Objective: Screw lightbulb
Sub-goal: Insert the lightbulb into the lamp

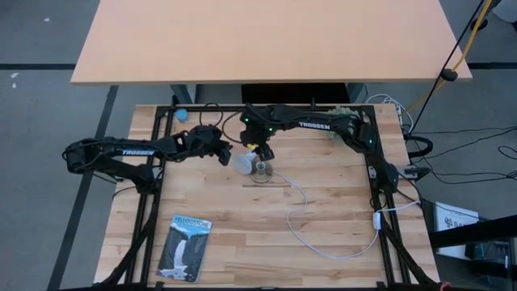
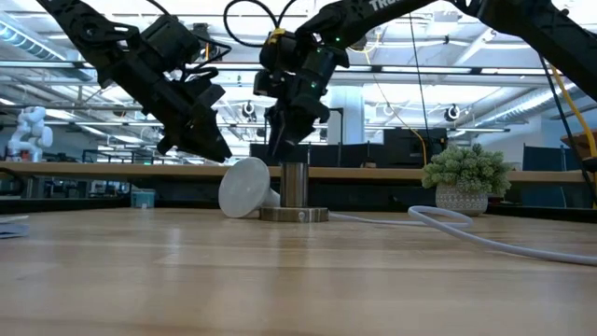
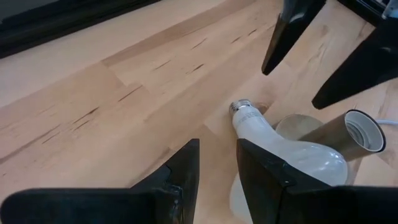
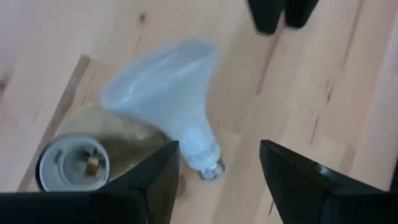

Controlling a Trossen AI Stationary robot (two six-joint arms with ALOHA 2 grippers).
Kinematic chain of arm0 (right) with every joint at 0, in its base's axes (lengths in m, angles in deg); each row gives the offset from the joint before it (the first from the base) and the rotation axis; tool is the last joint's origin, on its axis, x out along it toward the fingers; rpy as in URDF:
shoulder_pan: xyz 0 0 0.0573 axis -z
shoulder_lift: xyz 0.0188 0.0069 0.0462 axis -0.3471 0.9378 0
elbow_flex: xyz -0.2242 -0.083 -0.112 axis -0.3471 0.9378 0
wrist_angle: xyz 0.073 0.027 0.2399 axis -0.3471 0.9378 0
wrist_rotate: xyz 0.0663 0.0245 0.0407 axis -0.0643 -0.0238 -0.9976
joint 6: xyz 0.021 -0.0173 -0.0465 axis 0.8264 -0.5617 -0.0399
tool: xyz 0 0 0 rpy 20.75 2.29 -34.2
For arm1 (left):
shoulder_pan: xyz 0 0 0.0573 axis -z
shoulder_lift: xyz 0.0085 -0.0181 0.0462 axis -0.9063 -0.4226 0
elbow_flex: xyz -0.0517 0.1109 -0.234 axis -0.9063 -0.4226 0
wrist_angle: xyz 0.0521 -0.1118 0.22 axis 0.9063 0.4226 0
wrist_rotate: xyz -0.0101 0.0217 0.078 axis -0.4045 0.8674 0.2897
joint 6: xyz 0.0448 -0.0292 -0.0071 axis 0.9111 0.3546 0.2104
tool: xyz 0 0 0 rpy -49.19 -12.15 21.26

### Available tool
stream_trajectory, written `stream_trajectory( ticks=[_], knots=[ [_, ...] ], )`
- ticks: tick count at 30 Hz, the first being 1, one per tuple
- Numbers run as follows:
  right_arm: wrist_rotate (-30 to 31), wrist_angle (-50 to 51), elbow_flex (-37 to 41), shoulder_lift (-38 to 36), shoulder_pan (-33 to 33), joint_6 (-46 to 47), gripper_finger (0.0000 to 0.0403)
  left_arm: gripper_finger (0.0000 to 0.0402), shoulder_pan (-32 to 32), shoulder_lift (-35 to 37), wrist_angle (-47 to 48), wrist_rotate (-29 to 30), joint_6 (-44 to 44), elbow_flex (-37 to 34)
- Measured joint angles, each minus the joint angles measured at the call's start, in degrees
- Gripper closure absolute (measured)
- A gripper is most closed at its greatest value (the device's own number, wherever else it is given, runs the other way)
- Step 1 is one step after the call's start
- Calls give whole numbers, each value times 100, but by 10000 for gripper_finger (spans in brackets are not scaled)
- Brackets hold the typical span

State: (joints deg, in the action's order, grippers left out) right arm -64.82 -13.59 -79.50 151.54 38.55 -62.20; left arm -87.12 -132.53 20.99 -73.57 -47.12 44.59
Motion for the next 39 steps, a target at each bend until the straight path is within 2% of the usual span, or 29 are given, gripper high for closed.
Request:
stream_trajectory(
  ticks=[10, 21, 39],
  knots=[
    [-13, -886, 0, -1, -47, 915, 189, 290, 56, 0, -7, 0, -13, 0],
    [-16, -1866, -2, 0, -46, 954, 190, 290, 57, 0, -6, -28, -48, 0],
    [-17, -2101, -4, 1, -46, 953, 190, 290, 56, 0, -7, -42, -33, 2]
  ],
)
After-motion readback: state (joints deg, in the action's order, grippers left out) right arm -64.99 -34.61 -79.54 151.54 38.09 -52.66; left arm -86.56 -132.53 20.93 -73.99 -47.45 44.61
